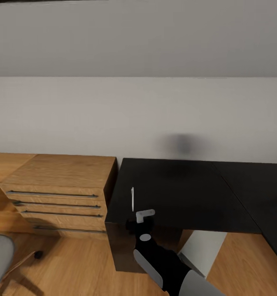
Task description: In the bedroom, organize the workspace by keeping the computer under the desk, ensuring the monitor is on the desk, placing the keyboard on the desk next to the monitor, placing the mouse on the desk next to the keyboard, moving the folder from the swivel chair onto the desk next to the mouse, stacking the notebook on top of the folder with the pen on top of the notebook, and positioning the swivel chair next to the desk.
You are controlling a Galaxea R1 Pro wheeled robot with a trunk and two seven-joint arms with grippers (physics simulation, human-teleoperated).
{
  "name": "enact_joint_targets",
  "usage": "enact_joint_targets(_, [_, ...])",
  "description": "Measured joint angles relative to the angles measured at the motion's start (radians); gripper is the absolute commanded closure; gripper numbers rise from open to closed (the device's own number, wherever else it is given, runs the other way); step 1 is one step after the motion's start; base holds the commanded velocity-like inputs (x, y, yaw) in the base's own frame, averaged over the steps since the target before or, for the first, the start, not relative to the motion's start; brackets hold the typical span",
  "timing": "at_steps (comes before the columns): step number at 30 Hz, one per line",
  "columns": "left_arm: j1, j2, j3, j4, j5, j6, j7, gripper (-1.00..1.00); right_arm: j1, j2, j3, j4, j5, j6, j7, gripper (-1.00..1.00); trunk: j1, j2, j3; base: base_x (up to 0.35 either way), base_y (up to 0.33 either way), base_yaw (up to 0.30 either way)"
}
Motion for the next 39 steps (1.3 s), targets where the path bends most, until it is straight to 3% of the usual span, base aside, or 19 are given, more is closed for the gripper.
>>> enact_joint_targets(7, [0.000,0.000,0.001,-0.001,0.000,-0.001,-0.001,-1.00,0.000,0.000,-0.002,0.000,0.000,0.000,0.001,-1.00,0.000,0.000,-0.004,0.101,0.000,0.171])
enact_joint_targets(29, [0.000,-0.002,-0.001,-0.004,-0.001,-0.002,-0.005,-1.00,0.000,0.000,-0.009,0.002,0.000,-0.001,0.009,-1.00,0.000,0.000,-0.005,0.301,0.042,0.004])
enact_joint_targets(39, [0.000,-0.003,-0.003,-0.004,-0.001,-0.002,-0.005,-1.00,0.000,0.000,-0.017,0.015,-0.006,0.001,0.011,-1.00,0.000,0.000,-0.005,0.075,0.055,0.000])
